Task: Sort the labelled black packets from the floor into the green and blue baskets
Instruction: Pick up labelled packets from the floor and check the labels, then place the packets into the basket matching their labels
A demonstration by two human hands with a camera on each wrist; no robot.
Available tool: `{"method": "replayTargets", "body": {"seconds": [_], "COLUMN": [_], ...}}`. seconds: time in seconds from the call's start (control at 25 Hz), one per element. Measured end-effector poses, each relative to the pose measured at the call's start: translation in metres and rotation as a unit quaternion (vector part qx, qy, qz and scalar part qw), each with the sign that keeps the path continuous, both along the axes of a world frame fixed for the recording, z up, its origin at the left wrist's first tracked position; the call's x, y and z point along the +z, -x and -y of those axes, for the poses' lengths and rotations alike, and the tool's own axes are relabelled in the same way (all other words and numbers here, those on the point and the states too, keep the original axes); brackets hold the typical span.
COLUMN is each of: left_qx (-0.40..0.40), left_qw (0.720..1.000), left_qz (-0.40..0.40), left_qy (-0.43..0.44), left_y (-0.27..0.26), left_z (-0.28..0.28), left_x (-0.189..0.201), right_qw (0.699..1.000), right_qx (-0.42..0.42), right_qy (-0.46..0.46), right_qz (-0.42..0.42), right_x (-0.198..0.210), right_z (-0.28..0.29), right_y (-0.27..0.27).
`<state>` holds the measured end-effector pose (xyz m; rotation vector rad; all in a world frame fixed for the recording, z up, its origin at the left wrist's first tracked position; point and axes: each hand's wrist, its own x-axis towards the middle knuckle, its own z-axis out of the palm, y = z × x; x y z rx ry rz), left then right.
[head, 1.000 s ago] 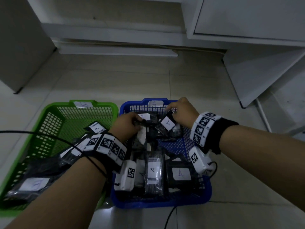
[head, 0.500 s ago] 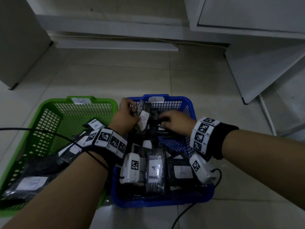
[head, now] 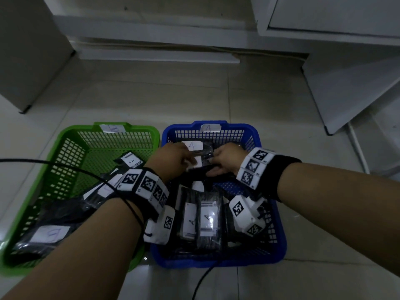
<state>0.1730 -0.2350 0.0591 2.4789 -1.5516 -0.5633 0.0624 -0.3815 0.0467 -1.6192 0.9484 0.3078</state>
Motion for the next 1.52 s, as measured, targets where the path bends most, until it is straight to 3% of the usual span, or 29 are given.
{"method": "replayTargets", "body": {"seconds": [0.08, 0.16, 0.24, 0.32, 0.44, 0.68, 1.0, 1.08, 1.16, 1.24, 1.52], "left_qx": [-0.035, -0.067, -0.087, -0.083, -0.111, -0.124, -0.082, -0.061, -0.057, -0.062, -0.048], "left_qw": [0.996, 0.987, 0.978, 0.982, 0.984, 0.974, 0.975, 0.972, 0.967, 0.963, 0.978], "left_qz": [0.052, 0.094, 0.122, 0.116, 0.093, 0.132, 0.143, 0.147, 0.145, 0.134, 0.059], "left_qy": [-0.064, -0.115, -0.142, -0.122, -0.101, -0.135, -0.151, -0.17, -0.203, -0.223, -0.194], "left_y": [0.002, 0.004, 0.005, 0.005, 0.009, 0.009, 0.014, 0.016, 0.019, 0.021, 0.011], "left_z": [-0.003, -0.003, -0.003, -0.003, -0.003, -0.005, -0.012, -0.016, -0.017, -0.019, -0.024], "left_x": [0.0, -0.001, -0.003, -0.004, -0.006, -0.013, 0.004, 0.007, 0.008, 0.007, 0.015], "right_qw": [0.974, 0.914, 0.871, 0.853, 0.865, 0.892, 0.925, 0.916, 0.876, 0.856, 0.909], "right_qx": [0.134, 0.22, 0.25, 0.265, 0.287, 0.255, 0.194, 0.268, 0.39, 0.426, 0.372], "right_qy": [0.17, 0.334, 0.418, 0.443, 0.398, 0.342, 0.324, 0.291, 0.253, 0.239, 0.139], "right_qz": [-0.066, -0.07, -0.061, -0.079, -0.108, -0.151, -0.047, -0.06, -0.13, -0.173, -0.124], "right_x": [0.004, 0.011, 0.015, 0.015, 0.012, 0.011, 0.022, 0.026, 0.028, 0.026, 0.021], "right_z": [-0.002, -0.002, 0.003, 0.008, 0.013, 0.019, 0.013, -0.001, -0.021, -0.029, -0.015], "right_y": [-0.005, -0.003, 0.005, 0.017, 0.029, 0.025, 0.027, 0.039, 0.049, 0.052, 0.037]}}
